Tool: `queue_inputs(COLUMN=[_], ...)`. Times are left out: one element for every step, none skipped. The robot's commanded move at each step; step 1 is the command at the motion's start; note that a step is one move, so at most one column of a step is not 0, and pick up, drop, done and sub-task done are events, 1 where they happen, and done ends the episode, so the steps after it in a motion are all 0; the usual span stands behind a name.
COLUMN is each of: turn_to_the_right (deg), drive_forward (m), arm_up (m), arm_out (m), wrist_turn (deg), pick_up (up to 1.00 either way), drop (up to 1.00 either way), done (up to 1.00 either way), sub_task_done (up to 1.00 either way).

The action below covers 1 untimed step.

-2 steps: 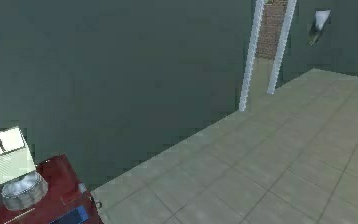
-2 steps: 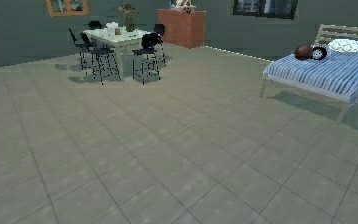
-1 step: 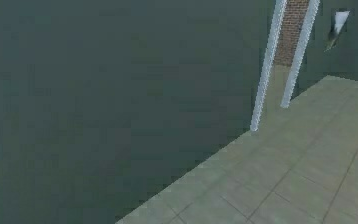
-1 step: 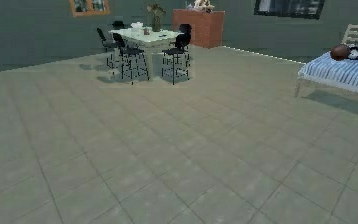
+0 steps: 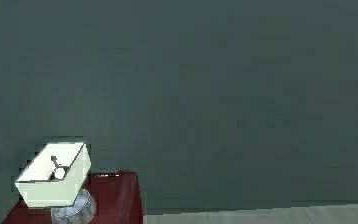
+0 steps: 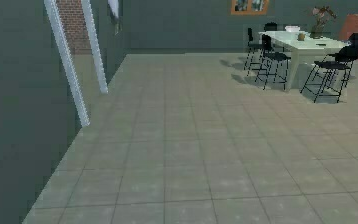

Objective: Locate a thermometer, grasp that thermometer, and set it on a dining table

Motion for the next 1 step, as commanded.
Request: queue_inputs(turn_to_the_right=[0.0], drive_forward=[0.65], arm_up=[0.0], arm_out=[0.0], wrist_turn=[0.0], pick_up=[0.0], drop=[0.0], done=[0.0], sub_task_done=[0.0])
